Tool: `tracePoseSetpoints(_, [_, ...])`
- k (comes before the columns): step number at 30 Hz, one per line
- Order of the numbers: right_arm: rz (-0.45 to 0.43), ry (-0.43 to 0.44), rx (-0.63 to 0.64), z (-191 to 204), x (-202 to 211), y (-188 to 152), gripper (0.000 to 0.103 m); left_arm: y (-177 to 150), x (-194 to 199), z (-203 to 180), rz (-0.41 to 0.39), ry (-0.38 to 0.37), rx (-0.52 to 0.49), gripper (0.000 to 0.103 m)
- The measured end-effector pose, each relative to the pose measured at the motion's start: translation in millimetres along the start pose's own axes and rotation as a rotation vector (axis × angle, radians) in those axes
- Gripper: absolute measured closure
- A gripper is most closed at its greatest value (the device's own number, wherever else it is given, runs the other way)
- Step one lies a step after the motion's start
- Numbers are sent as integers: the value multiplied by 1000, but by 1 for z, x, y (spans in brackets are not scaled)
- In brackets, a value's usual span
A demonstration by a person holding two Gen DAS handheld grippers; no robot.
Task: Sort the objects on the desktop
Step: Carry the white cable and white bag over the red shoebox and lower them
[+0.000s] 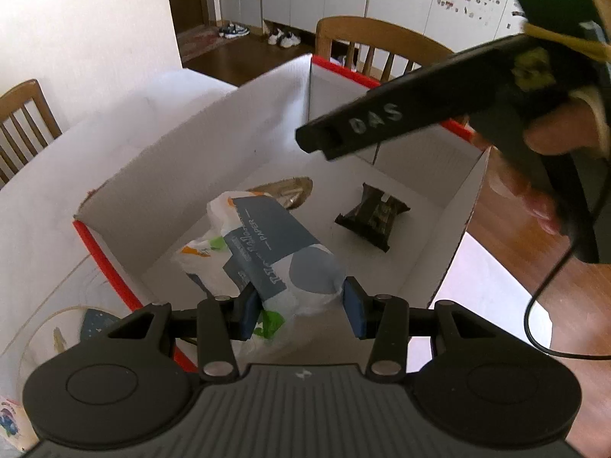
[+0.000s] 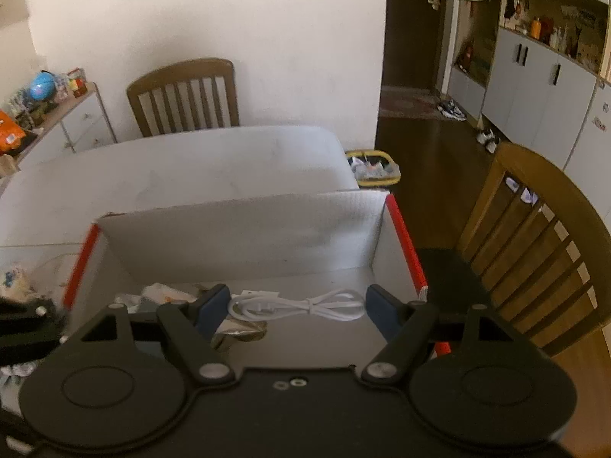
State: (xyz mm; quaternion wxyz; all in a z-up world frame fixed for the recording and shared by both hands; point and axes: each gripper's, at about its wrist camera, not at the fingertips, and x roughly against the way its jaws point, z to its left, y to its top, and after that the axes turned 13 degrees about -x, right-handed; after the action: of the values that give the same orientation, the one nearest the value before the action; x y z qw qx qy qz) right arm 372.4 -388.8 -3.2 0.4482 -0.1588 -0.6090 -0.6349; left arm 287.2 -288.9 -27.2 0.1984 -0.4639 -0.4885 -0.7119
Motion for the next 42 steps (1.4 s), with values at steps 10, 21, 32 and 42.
tracePoseSetpoints(10, [66,-13,-28,-5,-43,3,25,-2,-18,6,61,-62,54,59])
tracePoseSetpoints(21, [164,-23,-10,0,-71,6,25,-2,-20,12,68,-128,106,60])
tracePoseSetpoints(32, [206,-25,-27,2,-76,7,24,-4,-15,15,48,-177,162,60])
tracePoseSetpoints(42, [212,-2,-41,0,-73,7,15,-6,-4,15,13,-162,149,57])
